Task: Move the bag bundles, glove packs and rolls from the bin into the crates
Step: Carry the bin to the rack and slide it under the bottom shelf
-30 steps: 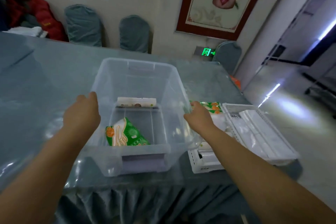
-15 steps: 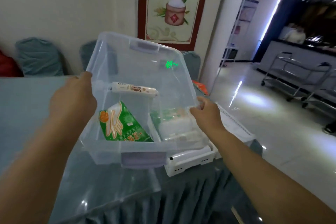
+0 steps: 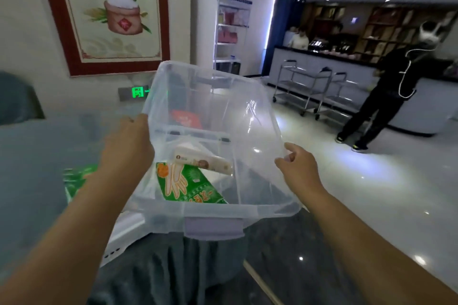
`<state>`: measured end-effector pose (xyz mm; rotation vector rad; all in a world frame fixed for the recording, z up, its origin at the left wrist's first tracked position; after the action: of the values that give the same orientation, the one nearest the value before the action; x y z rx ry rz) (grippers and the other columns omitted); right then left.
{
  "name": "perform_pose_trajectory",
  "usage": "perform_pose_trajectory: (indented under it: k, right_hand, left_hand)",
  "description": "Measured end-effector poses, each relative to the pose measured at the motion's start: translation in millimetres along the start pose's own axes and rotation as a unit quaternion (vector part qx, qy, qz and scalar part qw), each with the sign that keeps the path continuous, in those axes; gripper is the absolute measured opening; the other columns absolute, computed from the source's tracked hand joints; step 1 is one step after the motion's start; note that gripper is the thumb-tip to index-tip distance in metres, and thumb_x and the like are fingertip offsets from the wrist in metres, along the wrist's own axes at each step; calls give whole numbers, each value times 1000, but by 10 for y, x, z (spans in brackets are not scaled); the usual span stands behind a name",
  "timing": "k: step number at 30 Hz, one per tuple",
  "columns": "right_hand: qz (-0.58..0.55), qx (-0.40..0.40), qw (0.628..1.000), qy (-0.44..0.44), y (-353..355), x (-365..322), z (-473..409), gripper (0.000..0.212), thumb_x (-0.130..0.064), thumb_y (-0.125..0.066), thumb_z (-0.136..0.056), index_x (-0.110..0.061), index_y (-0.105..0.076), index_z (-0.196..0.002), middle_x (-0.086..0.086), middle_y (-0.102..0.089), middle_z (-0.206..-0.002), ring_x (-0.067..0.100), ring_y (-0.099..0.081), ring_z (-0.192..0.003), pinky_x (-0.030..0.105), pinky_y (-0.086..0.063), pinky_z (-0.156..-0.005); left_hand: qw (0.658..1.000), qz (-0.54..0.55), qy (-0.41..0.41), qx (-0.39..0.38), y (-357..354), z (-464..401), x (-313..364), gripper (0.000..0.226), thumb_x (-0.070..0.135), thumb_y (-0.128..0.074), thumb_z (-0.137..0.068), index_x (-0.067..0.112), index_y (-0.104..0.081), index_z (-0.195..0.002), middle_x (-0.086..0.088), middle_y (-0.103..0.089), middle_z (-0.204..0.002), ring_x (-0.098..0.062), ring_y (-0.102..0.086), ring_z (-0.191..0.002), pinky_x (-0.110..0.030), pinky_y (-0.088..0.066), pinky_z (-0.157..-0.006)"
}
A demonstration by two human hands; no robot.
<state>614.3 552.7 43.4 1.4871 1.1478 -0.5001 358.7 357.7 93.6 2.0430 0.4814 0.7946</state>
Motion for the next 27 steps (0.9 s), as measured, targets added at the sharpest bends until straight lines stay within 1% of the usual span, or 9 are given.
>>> perform_pose_trajectory:
  k: [5, 11, 14, 16, 18, 21, 23, 25, 27]
  right_hand:
    - [34, 39, 998, -40, 886, 782, -357, 51, -15, -62, -83, -15, -48, -133, -5, -56, -82, 9, -54, -72, 26, -41, -71]
    - [69, 70, 992, -85, 1531, 1571, -833, 48, -17, -62, -85, -14, -49, -132, -2, -56, -81, 10, -53, -69, 21, -39, -66]
    - [76, 78, 988, -112, 1653, 1924, -1132, 50, -17, -60, -86, -15, -47, -134, -5, -57, -76, 6, -54, -67, 17, -38, -57]
    - [80, 83, 984, -133, 1689, 2132, -1400, 50, -17, -60, -86, -15, -46, -135, -4, -57, -78, 6, -54, -68, 19, -40, -60]
    - [91, 92, 981, -145, 1698, 2314, -1720, 51, -17, -60, -86, -15, -46, -135, -2, -58, -80, 7, -54, -68, 21, -42, -65]
    - [122, 105, 975, -153, 1665, 2537, -2260, 49, -18, -60, -87, -14, -47, -134, -2, -58, -81, 7, -54, -68, 20, -42, -67]
    - [139, 110, 970, -168, 1638, 2645, -2631, 48, -19, -59, -88, -14, -47, -134, 3, -61, -90, 12, -56, -72, 23, -45, -71]
    - [151, 111, 965, -185, 1612, 2737, -2978, 48, -19, -58, -89, -13, -46, -135, 8, -62, -99, 17, -56, -80, 28, -46, -78]
    - [157, 112, 962, -192, 1586, 2840, -3319, 47, -18, -58, -89, -12, -46, -134, 6, -59, -95, 18, -55, -80, 27, -45, -77]
  left_hand:
    - [998, 29, -41, -33, -704, 6, 1117, 49, 0, -47, -85, 10, -39, -132, -26, -52, -122, -47, -54, -103, -50, -45, -85]
    - [991, 72, -87, -75, -1489, -156, 2147, 42, 2, -51, -86, 11, -43, -127, -20, -56, -117, -39, -59, -93, -41, -45, -70]
    - [987, 78, -95, -105, -1887, -376, 2551, 37, 5, -53, -88, 11, -45, -124, -18, -57, -114, -36, -60, -88, -41, -48, -70]
    - [984, 76, -111, -118, -2175, -592, 2795, 34, 5, -53, -88, 11, -45, -121, -19, -56, -115, -36, -60, -91, -40, -46, -70]
    - [979, 78, -122, -140, -2499, -849, 3012, 40, 5, -52, -88, 8, -42, -127, -21, -52, -122, -38, -58, -100, -41, -46, -77]
    - [972, 102, -132, -164, -2978, -1291, 3310, 40, 4, -48, -90, 7, -39, -129, -22, -48, -126, -40, -56, -103, -44, -46, -79]
    - [968, 105, -134, -183, -3270, -1619, 3505, 40, 5, -48, -90, 6, -38, -129, -21, -47, -126, -40, -54, -104, -43, -45, -80]
    - [964, 103, -138, -202, -3546, -1941, 3694, 36, 6, -48, -90, 6, -40, -126, -20, -48, -122, -38, -56, -101, -38, -43, -75]
    - [962, 98, -146, -210, -3814, -2247, 3873, 29, 7, -48, -91, 6, -42, -118, -19, -50, -116, -36, -57, -95, -34, -39, -69]
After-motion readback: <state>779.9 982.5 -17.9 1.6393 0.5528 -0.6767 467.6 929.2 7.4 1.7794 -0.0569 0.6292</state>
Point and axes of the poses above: each hand's wrist, its own z-axis away from the middle knuckle, its own y-axis out of the back of the hand, x = y × z, the point moved 2 cm from there along -z, towards the middle knuckle
